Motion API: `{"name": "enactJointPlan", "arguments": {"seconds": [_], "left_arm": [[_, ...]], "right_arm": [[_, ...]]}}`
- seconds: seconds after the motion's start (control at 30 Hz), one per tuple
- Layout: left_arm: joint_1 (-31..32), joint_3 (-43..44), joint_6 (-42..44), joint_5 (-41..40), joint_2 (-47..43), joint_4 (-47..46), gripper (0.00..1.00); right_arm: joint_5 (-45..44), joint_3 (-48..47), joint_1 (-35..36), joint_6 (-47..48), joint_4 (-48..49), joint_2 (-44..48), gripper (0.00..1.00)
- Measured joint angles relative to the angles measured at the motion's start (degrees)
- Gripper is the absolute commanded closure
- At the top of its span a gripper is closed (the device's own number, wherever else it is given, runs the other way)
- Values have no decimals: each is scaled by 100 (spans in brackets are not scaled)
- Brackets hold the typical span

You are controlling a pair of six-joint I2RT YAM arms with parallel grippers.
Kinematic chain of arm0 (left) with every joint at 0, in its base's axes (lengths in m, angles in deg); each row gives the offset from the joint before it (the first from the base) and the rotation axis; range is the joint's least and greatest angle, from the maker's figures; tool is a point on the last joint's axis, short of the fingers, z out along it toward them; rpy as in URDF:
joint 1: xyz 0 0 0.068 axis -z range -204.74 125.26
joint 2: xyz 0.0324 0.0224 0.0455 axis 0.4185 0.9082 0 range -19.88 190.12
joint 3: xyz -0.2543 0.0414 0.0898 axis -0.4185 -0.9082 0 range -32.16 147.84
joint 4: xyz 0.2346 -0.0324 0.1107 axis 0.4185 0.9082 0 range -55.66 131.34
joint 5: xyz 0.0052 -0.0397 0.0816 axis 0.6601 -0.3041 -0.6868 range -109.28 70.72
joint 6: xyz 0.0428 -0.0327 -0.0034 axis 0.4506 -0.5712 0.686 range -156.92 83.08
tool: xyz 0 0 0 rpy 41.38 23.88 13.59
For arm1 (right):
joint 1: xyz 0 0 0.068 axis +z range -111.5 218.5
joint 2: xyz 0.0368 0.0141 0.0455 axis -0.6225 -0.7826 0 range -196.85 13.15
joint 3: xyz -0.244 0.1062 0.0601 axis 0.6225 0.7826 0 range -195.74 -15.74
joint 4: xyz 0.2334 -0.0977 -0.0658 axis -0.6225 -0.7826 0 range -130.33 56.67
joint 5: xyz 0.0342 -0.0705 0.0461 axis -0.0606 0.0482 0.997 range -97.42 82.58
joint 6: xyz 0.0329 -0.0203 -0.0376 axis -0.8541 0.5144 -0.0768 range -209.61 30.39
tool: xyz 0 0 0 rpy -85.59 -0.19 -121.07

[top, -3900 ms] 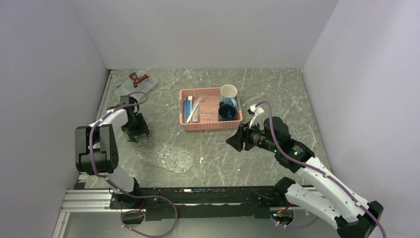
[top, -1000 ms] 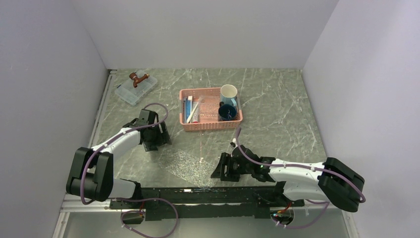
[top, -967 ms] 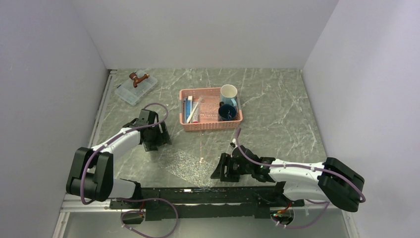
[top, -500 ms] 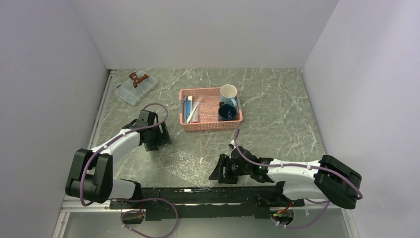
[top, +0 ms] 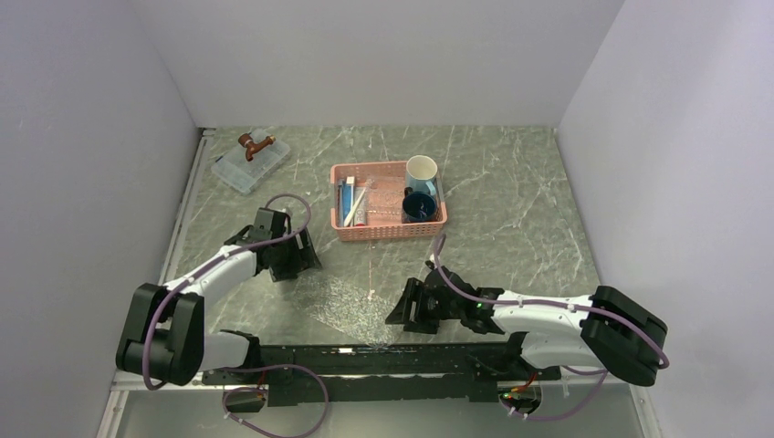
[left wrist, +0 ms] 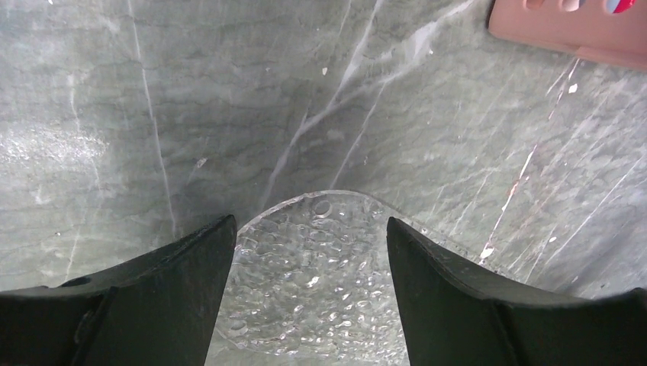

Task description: Prepare toiletry sets of a toothbrush and toothpaste on the tray

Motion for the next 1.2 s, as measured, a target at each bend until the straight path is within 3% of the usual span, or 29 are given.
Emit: {"name": "enactJointPlan", "arguments": {"seconds": [0.6, 0.9, 1.2], "left_arm": [[120, -168, 0, 22, -271, 105, 21], [393, -168, -26, 31, -267, 96, 21], [866, -37, -330, 623, 109, -138, 22]], "right_arm": [[24, -92, -356, 7, -197, -7, 36], [142, -118, -1119, 356, -494, 140, 36], [297, -175, -1982, 979, -826, 282, 35]]}}
